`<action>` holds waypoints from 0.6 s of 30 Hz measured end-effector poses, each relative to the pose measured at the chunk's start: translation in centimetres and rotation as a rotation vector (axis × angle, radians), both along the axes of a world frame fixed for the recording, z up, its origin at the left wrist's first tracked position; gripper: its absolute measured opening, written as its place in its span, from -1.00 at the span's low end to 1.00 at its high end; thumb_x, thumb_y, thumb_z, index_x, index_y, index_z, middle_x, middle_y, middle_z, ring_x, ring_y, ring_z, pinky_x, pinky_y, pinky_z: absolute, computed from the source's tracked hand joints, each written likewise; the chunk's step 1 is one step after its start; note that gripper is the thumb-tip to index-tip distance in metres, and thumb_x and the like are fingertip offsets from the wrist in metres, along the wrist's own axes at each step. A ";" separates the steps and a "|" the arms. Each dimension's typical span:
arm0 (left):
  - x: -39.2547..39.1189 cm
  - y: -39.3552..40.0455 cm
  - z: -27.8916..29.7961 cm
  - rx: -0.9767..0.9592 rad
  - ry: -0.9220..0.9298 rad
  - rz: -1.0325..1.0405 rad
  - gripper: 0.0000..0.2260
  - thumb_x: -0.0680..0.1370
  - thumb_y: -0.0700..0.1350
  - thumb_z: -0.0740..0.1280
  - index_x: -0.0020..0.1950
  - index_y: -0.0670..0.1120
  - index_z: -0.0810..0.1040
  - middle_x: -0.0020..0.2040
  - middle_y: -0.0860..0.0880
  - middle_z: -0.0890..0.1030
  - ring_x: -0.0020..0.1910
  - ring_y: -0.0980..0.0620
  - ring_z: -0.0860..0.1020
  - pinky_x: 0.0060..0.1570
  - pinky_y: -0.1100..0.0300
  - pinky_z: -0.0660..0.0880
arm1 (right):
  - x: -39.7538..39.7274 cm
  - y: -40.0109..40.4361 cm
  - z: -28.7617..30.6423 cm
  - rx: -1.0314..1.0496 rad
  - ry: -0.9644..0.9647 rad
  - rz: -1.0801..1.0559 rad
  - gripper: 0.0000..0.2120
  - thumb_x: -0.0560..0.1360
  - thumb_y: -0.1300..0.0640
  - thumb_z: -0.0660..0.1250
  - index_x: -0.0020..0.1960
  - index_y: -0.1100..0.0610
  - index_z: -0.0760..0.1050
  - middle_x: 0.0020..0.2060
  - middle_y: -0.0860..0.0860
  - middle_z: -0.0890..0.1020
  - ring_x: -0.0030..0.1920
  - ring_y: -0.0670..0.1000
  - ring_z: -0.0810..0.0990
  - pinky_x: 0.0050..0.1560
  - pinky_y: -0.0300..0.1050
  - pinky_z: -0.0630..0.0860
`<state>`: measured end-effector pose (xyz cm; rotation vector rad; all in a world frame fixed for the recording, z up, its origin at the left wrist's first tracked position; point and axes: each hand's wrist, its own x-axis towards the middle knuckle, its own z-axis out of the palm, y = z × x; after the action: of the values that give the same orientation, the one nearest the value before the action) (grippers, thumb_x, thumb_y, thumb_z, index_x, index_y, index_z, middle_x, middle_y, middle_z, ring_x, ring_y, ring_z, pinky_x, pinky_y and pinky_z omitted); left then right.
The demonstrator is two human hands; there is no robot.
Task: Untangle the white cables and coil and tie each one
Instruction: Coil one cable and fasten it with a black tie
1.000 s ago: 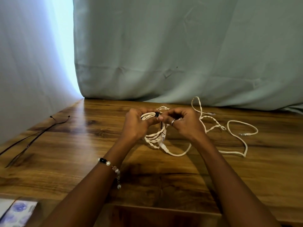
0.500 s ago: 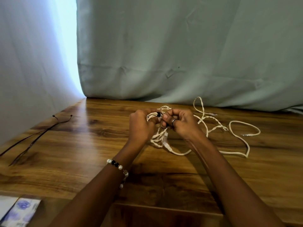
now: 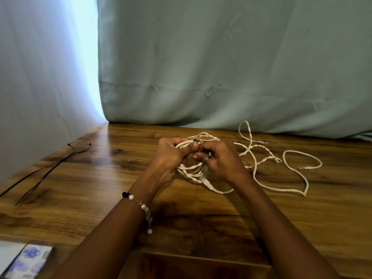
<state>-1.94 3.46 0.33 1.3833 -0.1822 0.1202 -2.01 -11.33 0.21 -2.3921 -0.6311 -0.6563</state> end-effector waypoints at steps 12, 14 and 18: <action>1.1 1.1 -0.4 0.385 -0.375 0.163 -0.82 0.48 -0.30 0.41 -0.04 -0.03 0.64 -0.16 -0.01 0.70 -0.14 0.07 0.67 -0.05 0.17 0.57 | -0.1 -3.0 2.0 0.934 0.299 0.171 -0.89 0.47 0.32 0.38 -0.04 0.20 0.63 -0.17 0.08 0.72 -0.09 0.02 0.69 -0.06 -0.07 0.61; 1.1 1.1 -0.5 0.439 -0.456 0.156 -0.76 0.48 -0.32 0.39 -0.04 0.03 0.62 -0.16 0.05 0.69 -0.12 0.08 0.67 -0.01 0.17 0.57 | 0.5 -2.9 1.5 0.754 0.317 0.086 -0.85 0.49 0.31 0.36 -0.03 0.14 0.64 -0.09 0.03 0.71 0.01 0.00 0.66 0.13 0.03 0.58; 1.0 0.8 -0.9 0.590 -0.642 0.166 -0.73 0.47 -0.32 0.37 0.02 0.03 0.60 -0.17 0.12 0.66 -0.17 0.18 0.64 -0.10 0.21 0.58 | 0.8 -1.5 0.6 0.624 0.470 0.177 -0.81 0.57 0.30 0.24 0.06 0.20 0.62 -0.05 0.15 0.69 0.02 0.13 0.64 0.16 0.10 0.55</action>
<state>-0.92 4.22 -0.57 1.9104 -0.6787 0.6962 -1.17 -12.82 0.83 -1.7841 -0.3565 -0.1574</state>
